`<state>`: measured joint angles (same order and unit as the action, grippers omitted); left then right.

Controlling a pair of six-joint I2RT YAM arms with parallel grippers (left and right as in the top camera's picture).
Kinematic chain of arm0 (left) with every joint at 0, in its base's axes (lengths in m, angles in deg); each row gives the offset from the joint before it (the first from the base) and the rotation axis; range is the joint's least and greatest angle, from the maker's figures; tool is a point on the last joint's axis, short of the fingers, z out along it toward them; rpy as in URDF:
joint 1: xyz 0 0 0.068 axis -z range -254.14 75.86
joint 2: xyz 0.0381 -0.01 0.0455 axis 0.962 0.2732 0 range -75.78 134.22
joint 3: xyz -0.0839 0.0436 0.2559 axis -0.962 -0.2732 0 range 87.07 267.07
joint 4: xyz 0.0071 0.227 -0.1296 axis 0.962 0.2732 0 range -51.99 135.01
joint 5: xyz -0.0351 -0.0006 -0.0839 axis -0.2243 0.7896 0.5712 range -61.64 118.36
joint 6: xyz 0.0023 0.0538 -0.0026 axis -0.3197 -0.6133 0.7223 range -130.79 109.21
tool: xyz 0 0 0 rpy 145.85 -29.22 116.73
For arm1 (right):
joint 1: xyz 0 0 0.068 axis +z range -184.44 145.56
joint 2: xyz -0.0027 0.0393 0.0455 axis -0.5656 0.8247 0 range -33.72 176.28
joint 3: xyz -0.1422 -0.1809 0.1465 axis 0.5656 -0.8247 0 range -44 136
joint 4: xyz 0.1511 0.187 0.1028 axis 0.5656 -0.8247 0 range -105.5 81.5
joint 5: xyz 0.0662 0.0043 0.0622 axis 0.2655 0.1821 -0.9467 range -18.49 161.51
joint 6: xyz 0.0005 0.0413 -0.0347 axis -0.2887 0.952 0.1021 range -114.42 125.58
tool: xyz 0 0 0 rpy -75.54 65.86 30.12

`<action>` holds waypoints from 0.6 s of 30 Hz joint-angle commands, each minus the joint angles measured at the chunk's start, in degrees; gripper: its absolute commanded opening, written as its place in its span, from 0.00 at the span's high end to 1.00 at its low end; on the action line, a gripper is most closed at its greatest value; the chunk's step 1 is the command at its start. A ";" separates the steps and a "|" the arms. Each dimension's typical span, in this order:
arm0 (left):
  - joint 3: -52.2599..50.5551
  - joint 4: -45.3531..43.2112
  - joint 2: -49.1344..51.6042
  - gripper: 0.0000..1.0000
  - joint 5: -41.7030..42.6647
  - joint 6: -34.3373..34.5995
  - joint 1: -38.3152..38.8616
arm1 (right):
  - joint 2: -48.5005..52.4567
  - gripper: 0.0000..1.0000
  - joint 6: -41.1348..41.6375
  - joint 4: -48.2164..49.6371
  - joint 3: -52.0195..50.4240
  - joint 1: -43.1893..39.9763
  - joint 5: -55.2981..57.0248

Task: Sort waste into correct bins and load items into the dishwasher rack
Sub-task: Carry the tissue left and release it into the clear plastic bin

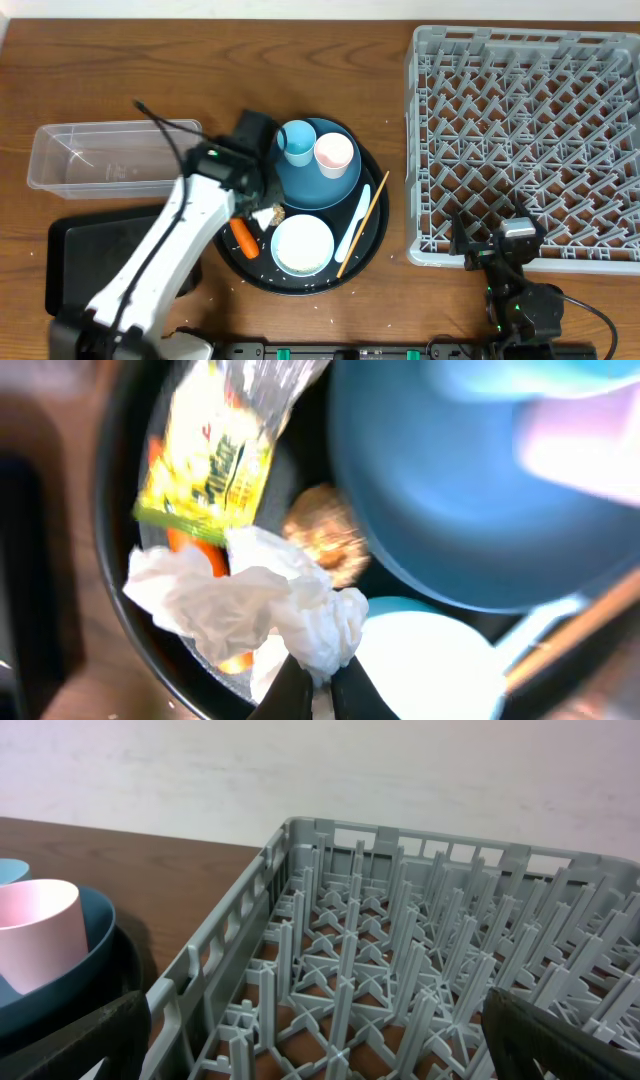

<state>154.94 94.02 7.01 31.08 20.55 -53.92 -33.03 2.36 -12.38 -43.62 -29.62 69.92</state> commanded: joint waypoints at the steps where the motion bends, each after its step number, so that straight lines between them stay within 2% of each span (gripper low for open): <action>1: 4.48 1.20 -2.14 0.94 -0.87 -5.46 -2.08 | -0.31 0.01 -0.50 -0.22 -0.09 -0.35 -0.35; 8: 6.25 -1.68 -2.67 0.94 -4.76 -9.14 -14.78 | -0.31 0.01 -0.50 -0.22 -0.09 -0.35 -0.35; 12: 6.23 -6.19 -1.55 0.94 -4.96 -13.25 -23.43 | -0.31 0.01 -0.50 -0.22 -0.09 -0.35 -0.35; 18: 6.23 -14.25 1.03 0.94 -4.96 -13.51 -34.51 | -0.31 0.01 -0.50 -0.22 -0.09 -0.35 -0.35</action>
<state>160.43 81.17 6.63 27.22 8.81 -84.82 -33.03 2.36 -12.38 -43.62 -29.62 69.95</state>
